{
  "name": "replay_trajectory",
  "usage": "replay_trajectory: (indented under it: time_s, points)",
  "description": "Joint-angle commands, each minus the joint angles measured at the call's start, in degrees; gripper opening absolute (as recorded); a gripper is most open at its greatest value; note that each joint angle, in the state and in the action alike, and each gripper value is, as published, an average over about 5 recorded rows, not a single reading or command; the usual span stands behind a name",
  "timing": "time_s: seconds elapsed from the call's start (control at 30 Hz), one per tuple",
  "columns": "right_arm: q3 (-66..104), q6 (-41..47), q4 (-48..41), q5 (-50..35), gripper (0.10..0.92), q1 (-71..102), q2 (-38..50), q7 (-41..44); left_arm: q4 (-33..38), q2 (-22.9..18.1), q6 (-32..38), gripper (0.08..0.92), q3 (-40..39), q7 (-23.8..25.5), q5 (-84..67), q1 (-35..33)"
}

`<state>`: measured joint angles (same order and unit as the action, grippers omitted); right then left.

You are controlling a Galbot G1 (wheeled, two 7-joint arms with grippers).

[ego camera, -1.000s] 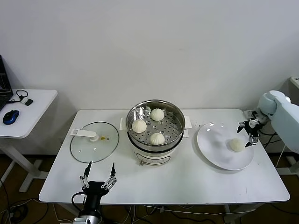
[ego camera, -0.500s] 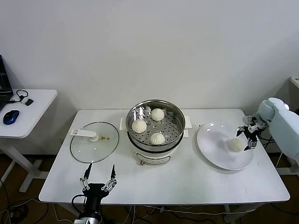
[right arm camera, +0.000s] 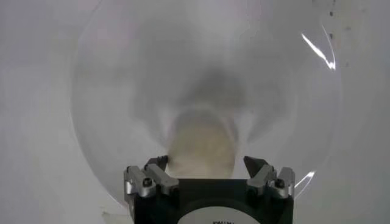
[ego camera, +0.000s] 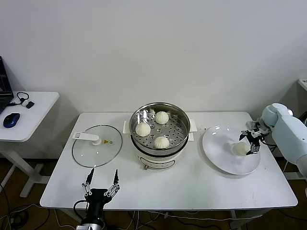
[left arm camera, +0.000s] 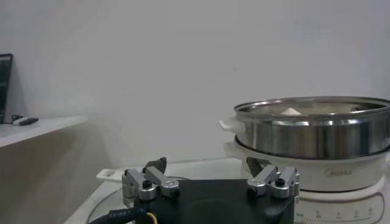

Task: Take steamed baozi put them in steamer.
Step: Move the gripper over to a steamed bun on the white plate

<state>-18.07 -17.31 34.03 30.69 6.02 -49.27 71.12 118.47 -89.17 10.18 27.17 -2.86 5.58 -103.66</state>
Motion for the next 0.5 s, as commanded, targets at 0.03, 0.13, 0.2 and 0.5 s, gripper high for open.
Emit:
replay_trajectory:
  time_s: [0.03, 0.13, 0.2, 0.5]
  points:
    - [1.8, -0.7, -0.6, 2.4, 0.823, 0.9, -0.5, -0.3, -0.1, -0.1, 0.0, 0.823, 0.0, 0.0, 0.0, 0.0]
    - [1.9, -0.7, -0.4, 2.4, 0.823, 1.1, -0.5, -0.2, -0.1, -0.1, 0.0, 0.823, 0.0, 0.0, 0.0, 0.0]
    - [1.9, -0.7, -0.4, 2.5, 0.823, 1.2, -0.6, -0.2, -0.1, -0.1, 0.0, 0.823, 0.0, 0.0, 0.0, 0.0]
    - [2.8, -0.9, -0.9, 3.4, 0.823, 1.2, -0.9, -0.2, -0.2, -0.1, 0.2, 0.823, -0.1, -0.1, 0.0, -0.3]
